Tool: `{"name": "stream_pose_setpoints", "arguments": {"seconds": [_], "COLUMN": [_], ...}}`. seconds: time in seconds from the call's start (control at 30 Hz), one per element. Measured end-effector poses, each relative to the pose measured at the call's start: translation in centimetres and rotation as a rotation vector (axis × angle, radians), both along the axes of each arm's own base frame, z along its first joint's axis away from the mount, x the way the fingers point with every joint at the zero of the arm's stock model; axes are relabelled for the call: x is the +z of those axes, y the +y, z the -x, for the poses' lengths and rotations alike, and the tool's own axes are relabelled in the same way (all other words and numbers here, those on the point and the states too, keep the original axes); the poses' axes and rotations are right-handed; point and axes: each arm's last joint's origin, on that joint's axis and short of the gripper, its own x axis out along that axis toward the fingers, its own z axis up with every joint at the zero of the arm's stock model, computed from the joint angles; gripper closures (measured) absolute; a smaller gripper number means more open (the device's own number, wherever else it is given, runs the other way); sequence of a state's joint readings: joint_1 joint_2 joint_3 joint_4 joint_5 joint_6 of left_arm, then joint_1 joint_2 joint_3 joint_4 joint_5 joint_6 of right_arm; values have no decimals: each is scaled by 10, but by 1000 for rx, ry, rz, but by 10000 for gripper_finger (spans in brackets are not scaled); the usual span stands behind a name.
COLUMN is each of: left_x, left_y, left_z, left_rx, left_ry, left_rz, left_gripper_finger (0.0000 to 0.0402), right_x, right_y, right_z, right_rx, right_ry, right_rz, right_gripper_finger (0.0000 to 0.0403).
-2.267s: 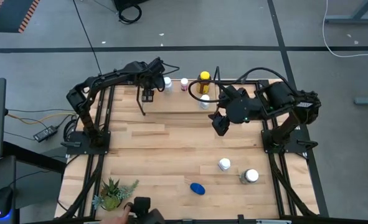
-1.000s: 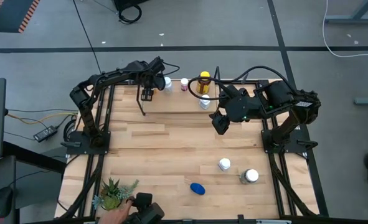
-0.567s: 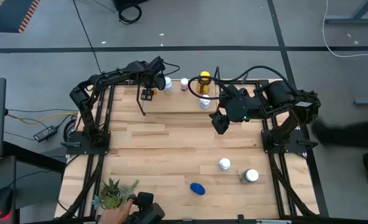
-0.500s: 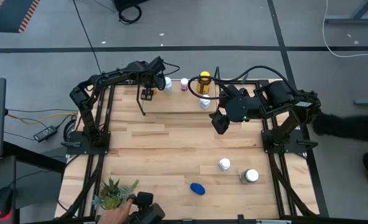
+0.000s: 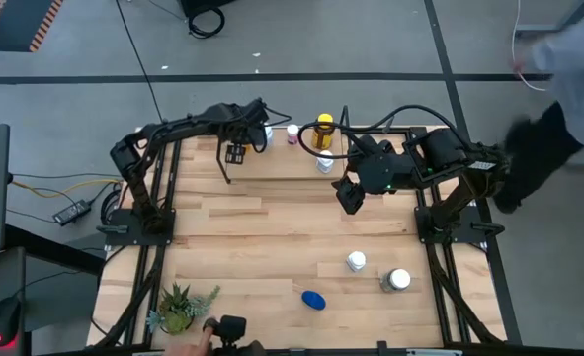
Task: Pick and place medicine bottles onto shelf by color
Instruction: Put the yellow pill bottle on the shelf, then put the green pill bottle on the shelf
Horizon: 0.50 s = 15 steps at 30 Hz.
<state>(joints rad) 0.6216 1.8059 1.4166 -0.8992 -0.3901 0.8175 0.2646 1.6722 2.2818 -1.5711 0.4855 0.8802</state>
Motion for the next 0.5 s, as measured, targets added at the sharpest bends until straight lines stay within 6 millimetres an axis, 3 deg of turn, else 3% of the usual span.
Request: {"name": "stream_pose_setpoints", "arguments": {"seconds": [0.33, 0.5], "left_x": [9, 28], "left_y": [-7, -16], "left_z": [3, 4], "left_rx": [20, 111], "left_ry": [90, 72], "left_rz": [-113, -172], "left_gripper_finger": [129, 129], "right_x": [0, 0], "right_y": [13, 17], "right_z": [3, 4], "right_rx": [39, 35], "right_ry": [-4, -14], "right_rz": [-34, -23], "right_gripper_finger": [119, 119]}}
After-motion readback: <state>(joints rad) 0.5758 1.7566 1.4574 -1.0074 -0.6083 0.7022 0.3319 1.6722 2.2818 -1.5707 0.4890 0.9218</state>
